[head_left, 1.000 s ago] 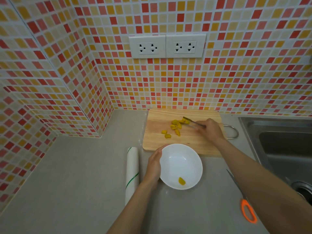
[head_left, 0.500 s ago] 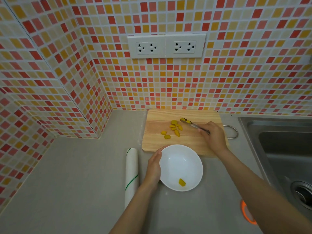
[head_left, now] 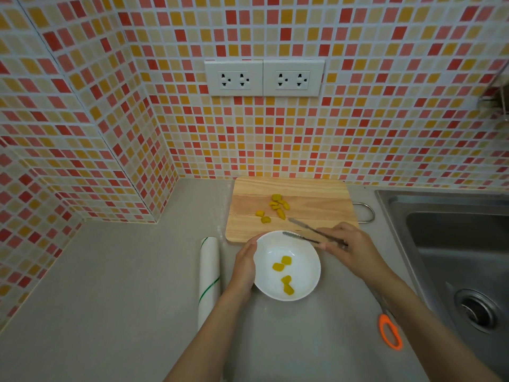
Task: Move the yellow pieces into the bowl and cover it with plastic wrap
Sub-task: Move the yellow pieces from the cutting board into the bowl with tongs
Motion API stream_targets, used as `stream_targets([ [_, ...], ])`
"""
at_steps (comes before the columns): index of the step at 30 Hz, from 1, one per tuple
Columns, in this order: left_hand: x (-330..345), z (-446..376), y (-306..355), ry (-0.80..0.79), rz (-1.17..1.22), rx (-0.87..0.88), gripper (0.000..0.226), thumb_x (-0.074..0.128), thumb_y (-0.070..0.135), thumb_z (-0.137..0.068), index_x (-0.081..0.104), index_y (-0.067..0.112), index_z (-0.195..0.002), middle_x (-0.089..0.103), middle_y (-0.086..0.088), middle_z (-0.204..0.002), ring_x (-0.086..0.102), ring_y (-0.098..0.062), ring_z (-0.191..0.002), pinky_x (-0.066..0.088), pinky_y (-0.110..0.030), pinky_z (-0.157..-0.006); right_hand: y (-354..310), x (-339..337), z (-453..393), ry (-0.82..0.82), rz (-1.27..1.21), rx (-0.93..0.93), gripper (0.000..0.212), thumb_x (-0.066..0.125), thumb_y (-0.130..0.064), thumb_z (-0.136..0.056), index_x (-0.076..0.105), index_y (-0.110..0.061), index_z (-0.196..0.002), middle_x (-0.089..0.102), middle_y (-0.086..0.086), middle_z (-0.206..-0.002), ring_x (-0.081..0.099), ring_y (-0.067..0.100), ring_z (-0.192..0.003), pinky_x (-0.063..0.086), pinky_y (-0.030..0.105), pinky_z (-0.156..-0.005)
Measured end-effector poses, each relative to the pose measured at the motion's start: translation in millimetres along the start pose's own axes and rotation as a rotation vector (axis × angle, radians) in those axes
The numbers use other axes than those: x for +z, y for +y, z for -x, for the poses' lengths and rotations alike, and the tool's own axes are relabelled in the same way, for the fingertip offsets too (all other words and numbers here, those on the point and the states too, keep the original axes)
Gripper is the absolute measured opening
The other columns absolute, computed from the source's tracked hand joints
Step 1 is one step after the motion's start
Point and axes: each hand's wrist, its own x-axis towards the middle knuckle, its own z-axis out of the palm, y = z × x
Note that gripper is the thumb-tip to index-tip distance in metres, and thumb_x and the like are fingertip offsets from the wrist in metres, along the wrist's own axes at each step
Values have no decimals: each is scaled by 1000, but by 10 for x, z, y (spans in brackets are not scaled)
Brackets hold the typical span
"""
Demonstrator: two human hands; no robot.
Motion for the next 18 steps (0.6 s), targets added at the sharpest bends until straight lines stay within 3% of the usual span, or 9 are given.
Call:
stream_targets([
  [4, -8, -9, -9, 11, 9, -1, 31, 44, 19, -95, 72, 30, -89, 73, 11, -92, 66, -11, -88, 52, -27, -75, 101, 38, -399, 130, 91, 73, 26, 66, -16, -83, 69, -15, -108, 55, 7, -72, 50, 22, -72, 36, 28, -61],
  [6, -8, -2, -4, 11, 4, -11, 32, 45, 22, -94, 74, 33, -85, 75, 14, -86, 68, -7, -84, 52, -25, -70, 145, 129, -631, 148, 125, 116, 20, 64, -18, -84, 72, -12, -101, 61, 11, -68, 53, 26, -71, 37, 32, -60],
  [10, -6, 7, 1, 3, 7, -27, 33, 46, 25, -94, 75, 37, -84, 76, 17, -87, 69, -4, -84, 52, -23, -67, 178, 386, -984, 137, 124, 183, 23, 62, -21, -85, 70, -12, -105, 60, 10, -77, 54, 26, -74, 32, 28, -57],
  [13, -10, 4, -6, 7, 5, -28, 31, 47, 25, -94, 75, 35, -87, 76, 14, -90, 69, -5, -86, 53, -20, -67, 179, 537, -1121, 92, 129, 201, 22, 62, -24, -85, 72, -10, -99, 66, 19, -80, 58, 30, -73, 35, 29, -58],
  [15, -7, -2, -9, 14, 8, -28, 29, 47, 24, -94, 74, 32, -90, 75, 10, -94, 68, -10, -91, 54, -25, -75, 182, 603, -1167, 69, 142, 191, 21, 61, -24, -85, 74, -9, -92, 69, 18, -75, 57, 28, -67, 36, 31, -56],
  [18, -8, -11, -12, 16, 13, -28, 27, 47, 22, -94, 73, 30, -91, 75, 10, -94, 68, -11, -90, 54, -26, -75, 199, 643, -1184, 73, 171, 180, 19, 61, -22, -85, 75, -13, -95, 71, 17, -81, 60, 30, -75, 42, 34, -61],
])
